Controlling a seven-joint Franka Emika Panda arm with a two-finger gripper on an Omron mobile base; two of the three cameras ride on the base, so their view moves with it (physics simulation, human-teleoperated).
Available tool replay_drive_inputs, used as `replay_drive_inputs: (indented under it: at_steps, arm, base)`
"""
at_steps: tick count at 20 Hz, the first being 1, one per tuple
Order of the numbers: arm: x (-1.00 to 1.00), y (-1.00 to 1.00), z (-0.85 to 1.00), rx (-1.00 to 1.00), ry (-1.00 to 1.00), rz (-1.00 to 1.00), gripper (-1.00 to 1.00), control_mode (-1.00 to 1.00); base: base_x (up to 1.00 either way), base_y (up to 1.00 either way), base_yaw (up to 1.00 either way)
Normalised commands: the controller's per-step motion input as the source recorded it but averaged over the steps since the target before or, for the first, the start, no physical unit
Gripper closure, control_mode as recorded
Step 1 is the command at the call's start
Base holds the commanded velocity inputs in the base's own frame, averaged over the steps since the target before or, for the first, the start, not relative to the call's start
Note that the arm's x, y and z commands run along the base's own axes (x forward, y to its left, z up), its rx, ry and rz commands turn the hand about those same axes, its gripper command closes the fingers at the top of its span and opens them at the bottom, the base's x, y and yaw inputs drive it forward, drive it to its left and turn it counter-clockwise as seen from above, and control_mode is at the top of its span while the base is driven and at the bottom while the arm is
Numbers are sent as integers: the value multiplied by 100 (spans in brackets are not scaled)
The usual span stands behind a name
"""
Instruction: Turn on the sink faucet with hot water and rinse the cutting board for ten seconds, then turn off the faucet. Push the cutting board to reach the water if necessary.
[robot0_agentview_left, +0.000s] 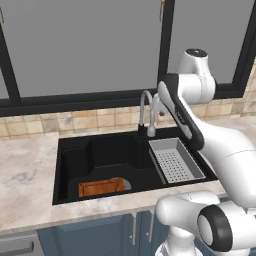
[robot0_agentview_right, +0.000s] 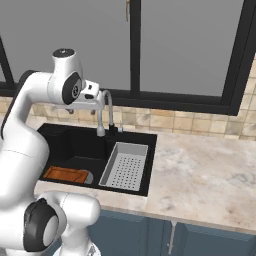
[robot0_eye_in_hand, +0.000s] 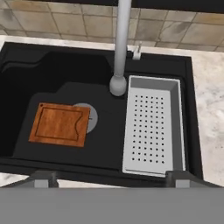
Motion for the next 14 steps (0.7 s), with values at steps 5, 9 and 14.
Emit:
replay_drive_inputs:
  at_steps: [5, 9, 14]
  arm:
    - [0, -14, 31, 8, -31, 7, -100, -100]
    - [31, -4, 15, 9, -23, 2, -100, -100]
    - [65, 0, 0, 5, -5, 0, -100, -100]
  base:
    - [0, 0, 0]
    - [0, 0, 0]
    - [0, 0, 0]
